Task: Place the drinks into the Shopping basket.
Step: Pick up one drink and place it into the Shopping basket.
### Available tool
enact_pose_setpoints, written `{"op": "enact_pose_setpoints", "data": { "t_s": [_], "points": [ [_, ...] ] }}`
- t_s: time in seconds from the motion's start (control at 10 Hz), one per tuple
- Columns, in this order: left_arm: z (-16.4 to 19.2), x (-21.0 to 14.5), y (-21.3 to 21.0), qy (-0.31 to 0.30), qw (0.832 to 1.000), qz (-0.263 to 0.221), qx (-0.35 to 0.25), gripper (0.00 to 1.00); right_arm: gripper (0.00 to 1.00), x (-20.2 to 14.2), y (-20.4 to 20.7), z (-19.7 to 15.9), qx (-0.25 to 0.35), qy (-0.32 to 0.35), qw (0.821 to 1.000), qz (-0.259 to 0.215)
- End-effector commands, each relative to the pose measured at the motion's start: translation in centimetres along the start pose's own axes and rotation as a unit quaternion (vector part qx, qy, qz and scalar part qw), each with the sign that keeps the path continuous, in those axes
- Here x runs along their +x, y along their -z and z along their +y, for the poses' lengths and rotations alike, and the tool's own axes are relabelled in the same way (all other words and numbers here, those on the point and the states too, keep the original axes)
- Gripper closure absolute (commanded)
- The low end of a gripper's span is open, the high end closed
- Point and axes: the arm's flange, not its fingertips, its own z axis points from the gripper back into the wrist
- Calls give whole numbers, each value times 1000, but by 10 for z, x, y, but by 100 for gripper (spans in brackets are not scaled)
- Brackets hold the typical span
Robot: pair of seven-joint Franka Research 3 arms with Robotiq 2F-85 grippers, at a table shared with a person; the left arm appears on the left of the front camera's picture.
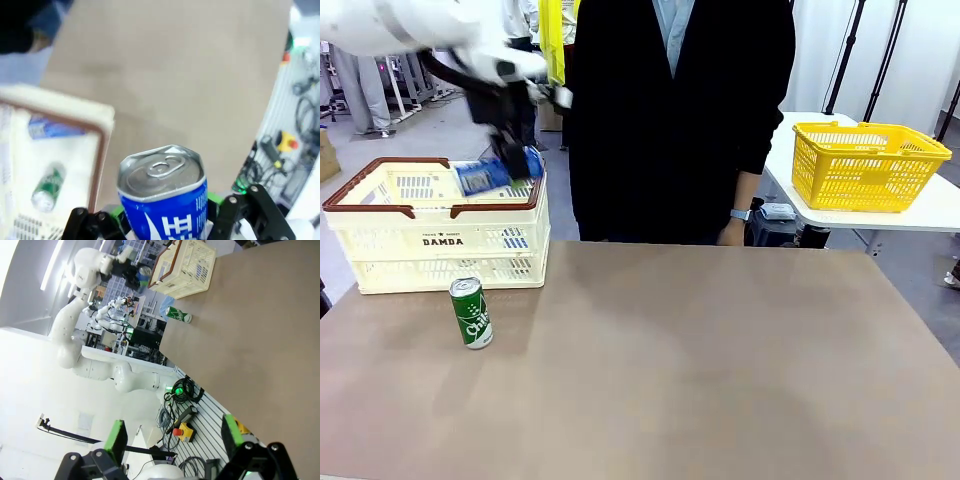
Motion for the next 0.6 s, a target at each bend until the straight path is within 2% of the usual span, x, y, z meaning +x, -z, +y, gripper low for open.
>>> {"op": "enact_pose_setpoints", "data": {
  "t_s": [0.0, 0.1, 0.2, 0.3, 0.4, 0.5],
  "points": [
    [59, -20, -34, -141, 984, -105, -8, 100, 0, -2, -4, 0, -3, -9, 1000, 8],
    [86, -36, -43, -193, 975, -115, 8, 100, 0, -2, -4, 0, -3, -9, 1000, 8],
    [114, -49, -46, -243, 964, -103, 29, 100, 0, -2, -4, 0, -3, -9, 1000, 8],
    [143, -64, -39, -261, 961, -87, 31, 100, 0, -2, -4, 0, -3, -9, 1000, 8],
    [162, -80, -24, -318, 945, -72, 37, 100, 0, -2, -4, 0, -3, -9, 1000, 8],
    [178, -97, -8, -381, 920, -74, 56, 100, 0, -2, -4, 0, -3, -9, 1000, 8]
  ]
}}
